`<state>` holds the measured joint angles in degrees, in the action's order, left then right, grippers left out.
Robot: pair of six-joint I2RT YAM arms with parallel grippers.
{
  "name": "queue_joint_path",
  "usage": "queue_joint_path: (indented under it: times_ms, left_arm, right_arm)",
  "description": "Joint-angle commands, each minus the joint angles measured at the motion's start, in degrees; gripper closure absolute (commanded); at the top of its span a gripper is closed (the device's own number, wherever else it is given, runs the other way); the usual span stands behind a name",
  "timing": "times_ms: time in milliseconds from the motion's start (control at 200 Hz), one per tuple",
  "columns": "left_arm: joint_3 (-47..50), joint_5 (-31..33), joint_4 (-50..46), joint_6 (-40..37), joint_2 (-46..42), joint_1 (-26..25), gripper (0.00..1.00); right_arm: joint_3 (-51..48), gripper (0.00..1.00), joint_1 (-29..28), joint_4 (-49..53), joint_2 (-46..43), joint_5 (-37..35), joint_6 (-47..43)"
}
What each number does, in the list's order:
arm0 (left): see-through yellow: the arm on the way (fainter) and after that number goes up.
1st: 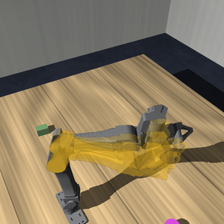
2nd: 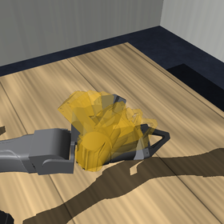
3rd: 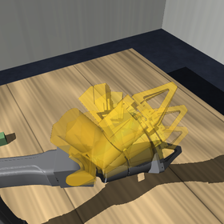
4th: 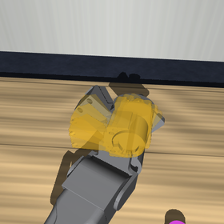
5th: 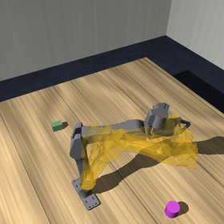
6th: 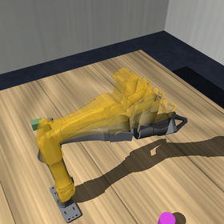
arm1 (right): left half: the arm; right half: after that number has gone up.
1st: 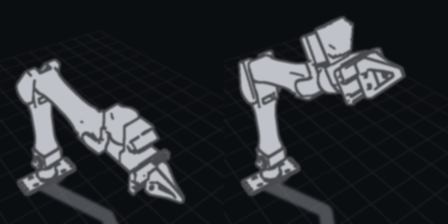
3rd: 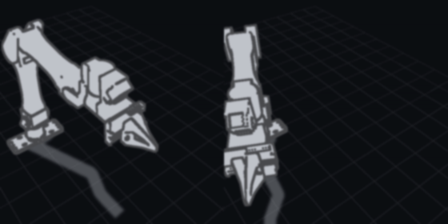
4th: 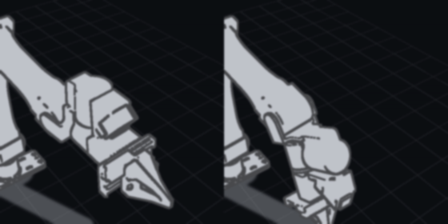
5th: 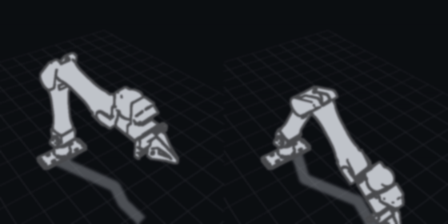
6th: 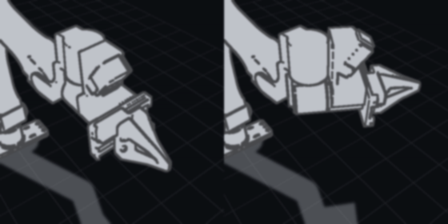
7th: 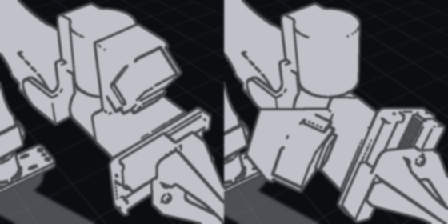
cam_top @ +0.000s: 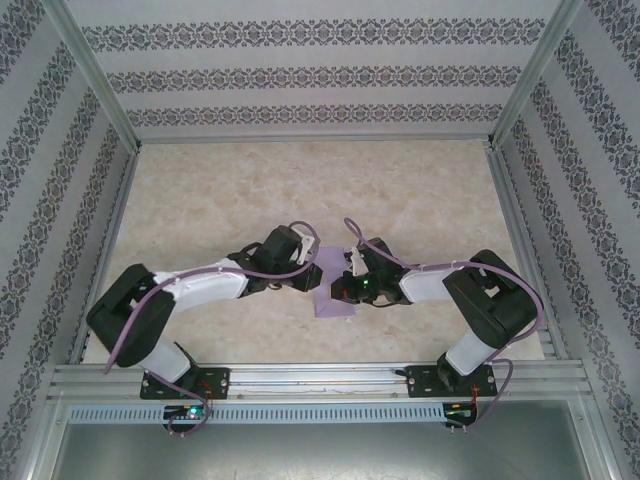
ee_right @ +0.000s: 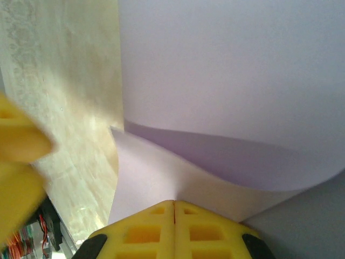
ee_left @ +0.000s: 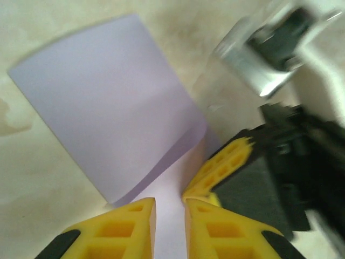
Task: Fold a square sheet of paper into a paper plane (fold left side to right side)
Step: Fold the triangle a second time at the center of the table.
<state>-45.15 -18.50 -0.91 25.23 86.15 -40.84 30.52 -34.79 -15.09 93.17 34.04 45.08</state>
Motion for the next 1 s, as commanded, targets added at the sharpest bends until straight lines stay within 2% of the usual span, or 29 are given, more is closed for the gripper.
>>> queue_joint_path:
  times_ms: [0,195,400,680,994]
  left_arm:
    - [-0.3,0.2,-4.6,1.3,-4.2,0.7,0.81]
    - [4.9,-8.2,0.3,9.8,-7.7,-0.8,0.87]
    - [7.3,-13.8,7.1,16.4,-3.8,-3.7,0.9]
    - [6.2,-13.5,11.3,17.3,4.5,-5.5,0.93]
    - [8.0,-11.3,12.0,17.2,6.6,-5.5,0.95]
  right_arm:
    - [-2.1,1.0,-0.7,4.0,0.7,-2.8,-0.8]
    - [-2.1,1.0,-0.8,3.9,0.4,-2.7,-0.7]
    - [-2.2,1.0,-0.8,4.0,0.8,-2.7,-0.8]
    - [-2.2,1.0,-1.1,4.1,0.9,-2.6,-0.9]
    - [-2.3,1.0,-1.2,4.3,0.9,-2.6,-1.0]
